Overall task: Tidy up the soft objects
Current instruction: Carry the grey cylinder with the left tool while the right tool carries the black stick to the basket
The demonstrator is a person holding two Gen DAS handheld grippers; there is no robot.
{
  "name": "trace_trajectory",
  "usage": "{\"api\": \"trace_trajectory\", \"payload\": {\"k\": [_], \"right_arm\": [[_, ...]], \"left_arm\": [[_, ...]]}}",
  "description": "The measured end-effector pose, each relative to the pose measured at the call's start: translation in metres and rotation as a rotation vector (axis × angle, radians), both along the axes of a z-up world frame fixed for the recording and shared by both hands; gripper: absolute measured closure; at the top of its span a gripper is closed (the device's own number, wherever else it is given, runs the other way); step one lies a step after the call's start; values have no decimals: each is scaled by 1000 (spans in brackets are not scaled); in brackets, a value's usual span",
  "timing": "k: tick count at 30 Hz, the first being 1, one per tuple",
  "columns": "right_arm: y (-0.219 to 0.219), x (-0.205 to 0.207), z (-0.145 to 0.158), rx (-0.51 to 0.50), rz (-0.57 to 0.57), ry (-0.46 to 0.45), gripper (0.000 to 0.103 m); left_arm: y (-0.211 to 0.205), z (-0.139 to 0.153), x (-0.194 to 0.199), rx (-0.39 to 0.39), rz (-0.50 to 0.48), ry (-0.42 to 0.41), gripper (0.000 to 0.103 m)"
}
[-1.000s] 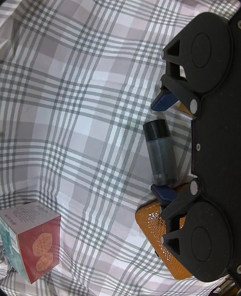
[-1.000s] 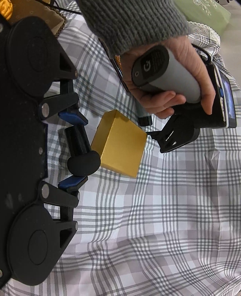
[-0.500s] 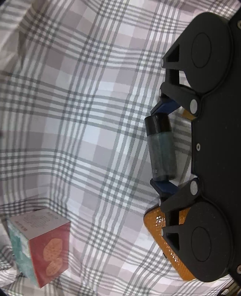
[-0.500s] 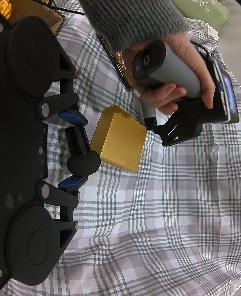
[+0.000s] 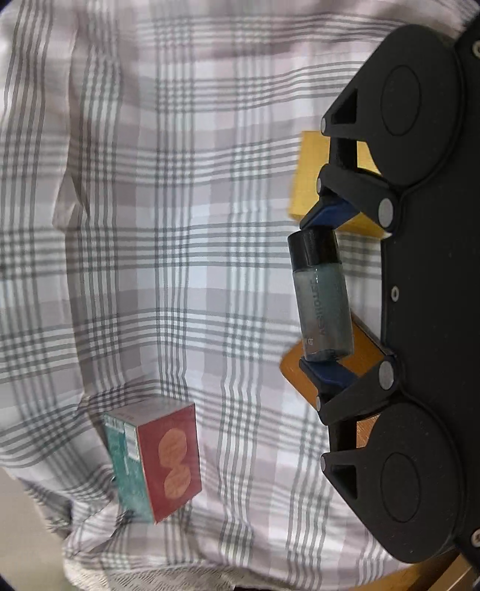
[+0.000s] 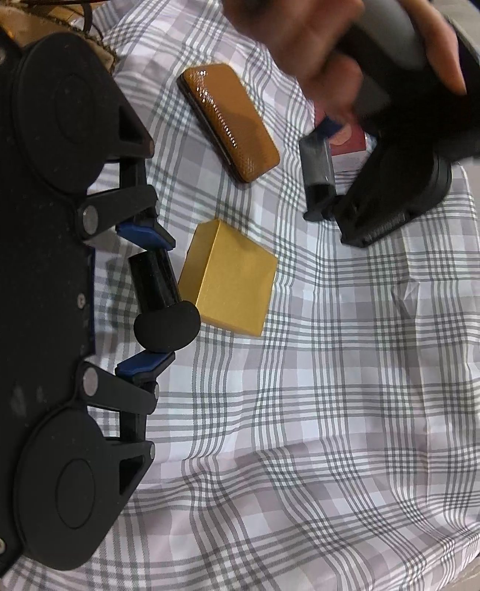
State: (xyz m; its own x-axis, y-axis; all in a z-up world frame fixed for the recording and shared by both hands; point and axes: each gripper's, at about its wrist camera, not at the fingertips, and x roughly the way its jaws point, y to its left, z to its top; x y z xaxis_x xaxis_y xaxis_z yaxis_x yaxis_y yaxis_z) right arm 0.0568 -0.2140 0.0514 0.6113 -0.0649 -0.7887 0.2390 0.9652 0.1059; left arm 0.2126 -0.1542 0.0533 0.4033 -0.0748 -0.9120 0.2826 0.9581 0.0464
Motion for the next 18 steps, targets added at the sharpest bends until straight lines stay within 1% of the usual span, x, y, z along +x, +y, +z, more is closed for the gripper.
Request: {"api": "trace_trajectory", "payload": {"k": [5,10,15,18], "right_arm": [[7,-12,16,13,-11,-7,47],[14,-29,31,28,-23,-5,47],[21,-47,43,54,-34,0,47],[24,-57,51,75,-42,10,47]], "left_arm": [[20,20,-34,14,-65,-26,35],[47,34,-62,10,-91,-26,35],[73,37,-88,17,-93,-5,35],[88,33,-101,13,-84,34,35]]}}
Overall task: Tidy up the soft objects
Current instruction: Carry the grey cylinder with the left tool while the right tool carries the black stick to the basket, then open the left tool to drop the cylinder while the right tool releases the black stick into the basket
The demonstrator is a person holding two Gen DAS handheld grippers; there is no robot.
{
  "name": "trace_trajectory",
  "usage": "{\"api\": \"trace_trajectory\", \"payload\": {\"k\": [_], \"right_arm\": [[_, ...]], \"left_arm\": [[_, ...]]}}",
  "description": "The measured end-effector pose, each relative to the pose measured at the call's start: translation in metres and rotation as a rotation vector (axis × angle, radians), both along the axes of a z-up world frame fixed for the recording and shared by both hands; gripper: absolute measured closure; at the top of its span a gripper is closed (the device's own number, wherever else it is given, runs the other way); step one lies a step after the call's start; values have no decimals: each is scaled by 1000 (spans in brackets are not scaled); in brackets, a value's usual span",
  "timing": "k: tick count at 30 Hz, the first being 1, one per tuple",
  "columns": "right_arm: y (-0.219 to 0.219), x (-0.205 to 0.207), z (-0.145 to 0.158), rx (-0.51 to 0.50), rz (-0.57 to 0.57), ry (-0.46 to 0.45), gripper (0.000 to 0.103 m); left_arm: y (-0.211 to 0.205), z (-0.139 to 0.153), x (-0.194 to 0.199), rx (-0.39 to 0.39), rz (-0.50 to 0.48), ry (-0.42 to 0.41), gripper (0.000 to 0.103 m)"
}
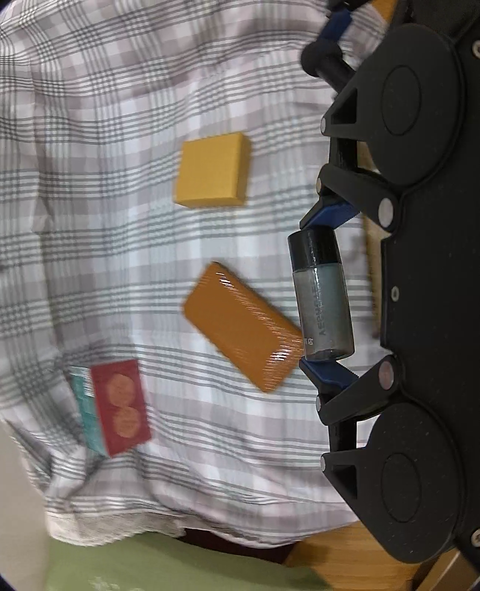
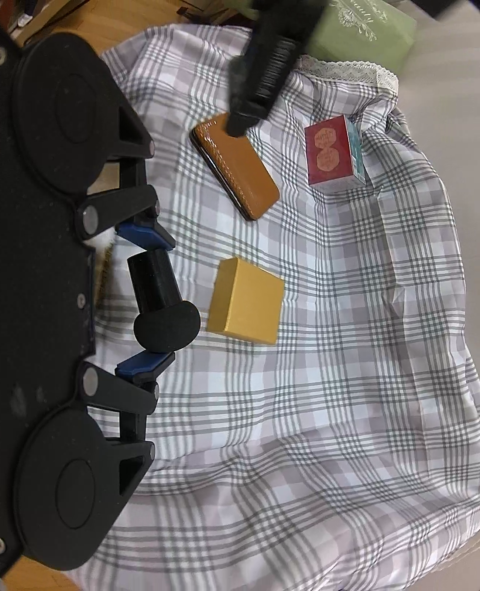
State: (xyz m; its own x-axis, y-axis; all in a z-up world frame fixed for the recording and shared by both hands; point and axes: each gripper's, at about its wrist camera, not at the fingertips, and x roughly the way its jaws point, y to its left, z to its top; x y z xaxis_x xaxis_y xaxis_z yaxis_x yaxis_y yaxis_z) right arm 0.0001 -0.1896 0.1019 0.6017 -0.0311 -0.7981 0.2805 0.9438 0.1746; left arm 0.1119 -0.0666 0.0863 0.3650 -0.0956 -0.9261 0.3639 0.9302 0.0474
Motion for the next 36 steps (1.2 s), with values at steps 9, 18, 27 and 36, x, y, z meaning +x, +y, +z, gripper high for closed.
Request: {"api": "trace_trajectory", "payload": {"k": [9,18,27,36], "right_arm": [[11,-24,18,42,20,10,47],[25,-37,14,35,65,95,47],[38,-42,13,59,93,129,47],[46,-38,22,41,143,97,46]], "left_arm": [[30,-27,-44,38,32,74,35],[35,-45,-74,25,4,155,35],[37,-53,-74,38,-9,170,35],[41,-49,-74,20,1,152,23]]}}
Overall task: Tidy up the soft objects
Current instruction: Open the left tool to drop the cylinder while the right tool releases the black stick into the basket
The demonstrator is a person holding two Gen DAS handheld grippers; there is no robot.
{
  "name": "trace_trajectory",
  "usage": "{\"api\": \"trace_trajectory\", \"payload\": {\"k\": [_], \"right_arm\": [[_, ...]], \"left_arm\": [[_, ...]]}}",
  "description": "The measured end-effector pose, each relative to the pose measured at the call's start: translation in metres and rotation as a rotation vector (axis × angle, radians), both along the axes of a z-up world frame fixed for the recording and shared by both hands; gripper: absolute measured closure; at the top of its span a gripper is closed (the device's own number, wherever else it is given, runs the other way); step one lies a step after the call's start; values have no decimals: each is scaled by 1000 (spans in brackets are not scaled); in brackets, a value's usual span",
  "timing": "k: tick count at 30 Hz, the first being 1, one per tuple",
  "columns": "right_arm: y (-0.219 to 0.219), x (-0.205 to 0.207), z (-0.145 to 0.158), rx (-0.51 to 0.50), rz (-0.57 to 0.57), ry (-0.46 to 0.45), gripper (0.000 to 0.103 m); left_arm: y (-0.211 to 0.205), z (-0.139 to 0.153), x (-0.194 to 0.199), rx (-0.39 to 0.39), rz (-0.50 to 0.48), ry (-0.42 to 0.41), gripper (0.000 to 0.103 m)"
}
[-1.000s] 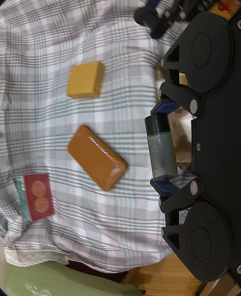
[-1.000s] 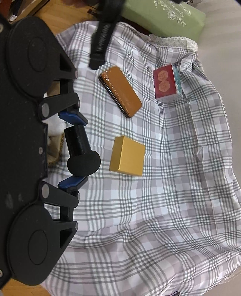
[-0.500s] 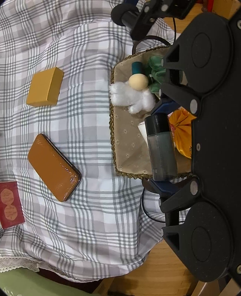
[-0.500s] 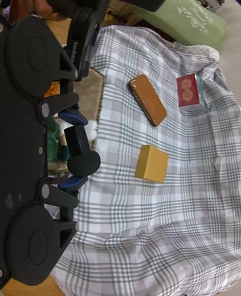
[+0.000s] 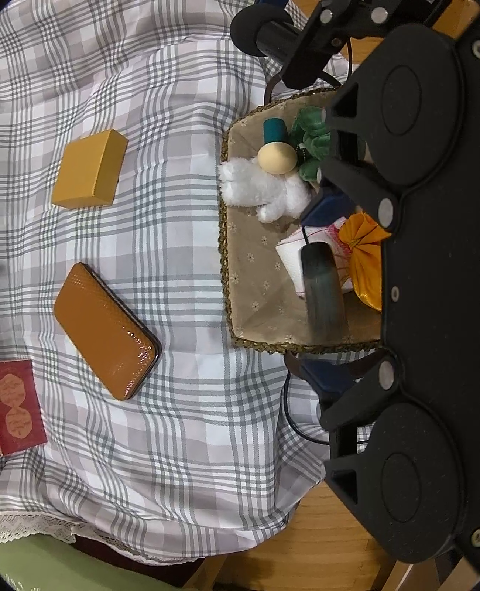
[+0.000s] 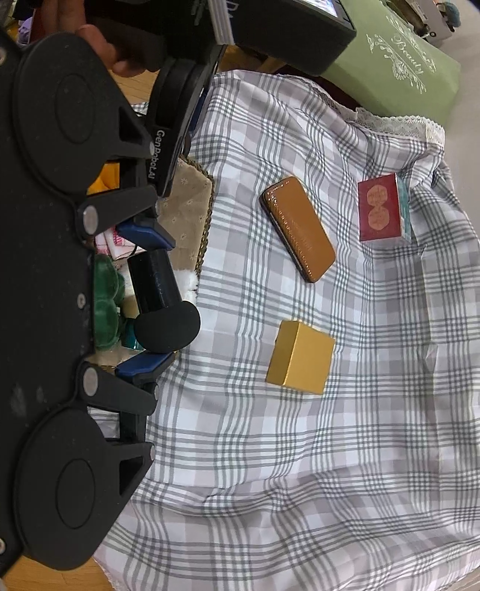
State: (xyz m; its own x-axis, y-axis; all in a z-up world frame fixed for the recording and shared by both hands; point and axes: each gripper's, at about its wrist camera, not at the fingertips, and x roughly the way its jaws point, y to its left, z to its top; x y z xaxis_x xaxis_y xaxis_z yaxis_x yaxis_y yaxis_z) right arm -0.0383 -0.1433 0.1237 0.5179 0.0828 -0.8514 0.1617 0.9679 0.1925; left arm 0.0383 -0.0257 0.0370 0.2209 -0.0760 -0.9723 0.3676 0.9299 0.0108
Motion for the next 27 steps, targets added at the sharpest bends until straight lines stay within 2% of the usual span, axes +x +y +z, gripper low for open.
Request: {"api": "trace_trajectory", "payload": {"k": [8,12,14,27], "right_arm": [[11,-1,4,-16,71,-14,46],[17,-2,5,-23,112,-20,35],[19,-3,5,-25,126,-18,34],[4,1,-4,-22,41,41,32]], "left_arm": [[4,3,-4,21,6,-14,21],[7,5,-5,38,15,-29,21],[8,6,-6,43,18,-30,21],[5,7,-12,68,19,-35,21]]}}
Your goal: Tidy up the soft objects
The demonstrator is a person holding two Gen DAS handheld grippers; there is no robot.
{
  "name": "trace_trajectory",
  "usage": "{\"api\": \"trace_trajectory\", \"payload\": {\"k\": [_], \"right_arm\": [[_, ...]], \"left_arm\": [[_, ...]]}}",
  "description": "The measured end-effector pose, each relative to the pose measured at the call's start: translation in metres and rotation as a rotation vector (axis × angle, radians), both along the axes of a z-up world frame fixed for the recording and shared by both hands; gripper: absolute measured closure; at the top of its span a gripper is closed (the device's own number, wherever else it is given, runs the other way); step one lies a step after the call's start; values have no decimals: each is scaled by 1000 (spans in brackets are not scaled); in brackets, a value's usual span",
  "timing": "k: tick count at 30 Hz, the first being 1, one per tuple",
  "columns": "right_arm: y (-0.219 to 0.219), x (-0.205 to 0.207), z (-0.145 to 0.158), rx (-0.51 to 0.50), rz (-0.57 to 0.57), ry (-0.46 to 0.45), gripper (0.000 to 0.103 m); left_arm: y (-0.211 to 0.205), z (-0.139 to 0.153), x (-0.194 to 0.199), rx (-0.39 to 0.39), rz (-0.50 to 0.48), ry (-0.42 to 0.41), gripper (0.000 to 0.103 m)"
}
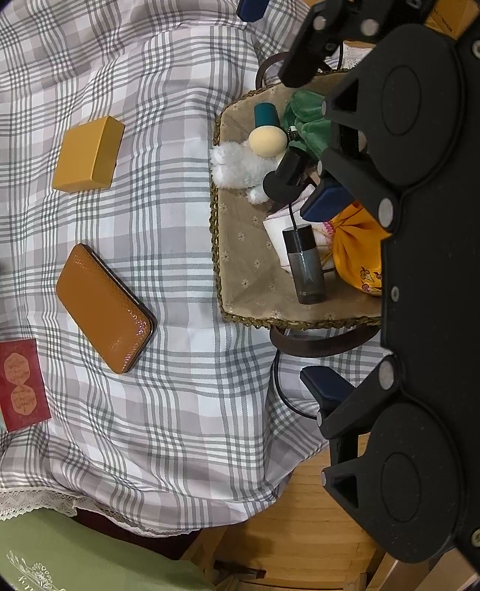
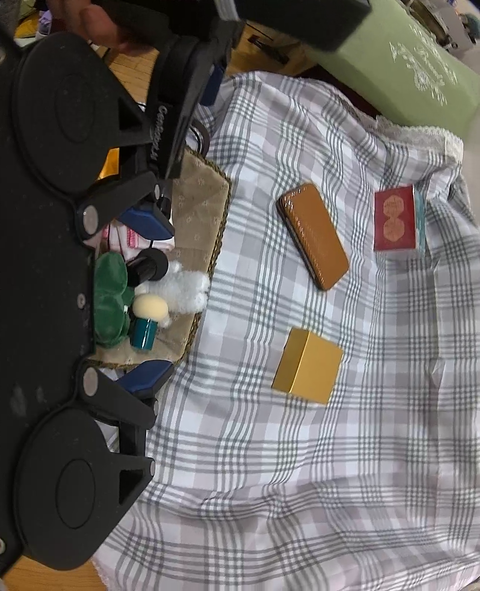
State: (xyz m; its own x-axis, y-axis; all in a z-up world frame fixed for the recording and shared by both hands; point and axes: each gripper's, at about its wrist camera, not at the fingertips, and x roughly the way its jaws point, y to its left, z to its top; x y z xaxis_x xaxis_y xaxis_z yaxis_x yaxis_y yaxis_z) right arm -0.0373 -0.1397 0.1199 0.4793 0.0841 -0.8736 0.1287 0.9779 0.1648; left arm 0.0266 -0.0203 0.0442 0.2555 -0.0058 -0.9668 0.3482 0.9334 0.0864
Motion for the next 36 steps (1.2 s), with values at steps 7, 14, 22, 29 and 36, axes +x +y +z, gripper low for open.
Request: {"api": "trace_trajectory", "payload": {"k": [7,14,22,29,36], "right_arm": [[-10,3,-12,-8,-62,57,32],[-19,8,-23,-12,-111,114,32],[-25,11,-32,-25,-150,165,32],[-24,14,-38,-20,-151,187,31],[-24,17,-44,-19,-142,203,30]], "left_arm": [[-2,-1,-2,18,8,-9,21],[-2,-3,-3,30,23,-6,21],[-4,-5,-4,23,32,8,21],[-4,-7,-3,24,37,23,21],[-2,-9,0,22,53,37,21]]}}
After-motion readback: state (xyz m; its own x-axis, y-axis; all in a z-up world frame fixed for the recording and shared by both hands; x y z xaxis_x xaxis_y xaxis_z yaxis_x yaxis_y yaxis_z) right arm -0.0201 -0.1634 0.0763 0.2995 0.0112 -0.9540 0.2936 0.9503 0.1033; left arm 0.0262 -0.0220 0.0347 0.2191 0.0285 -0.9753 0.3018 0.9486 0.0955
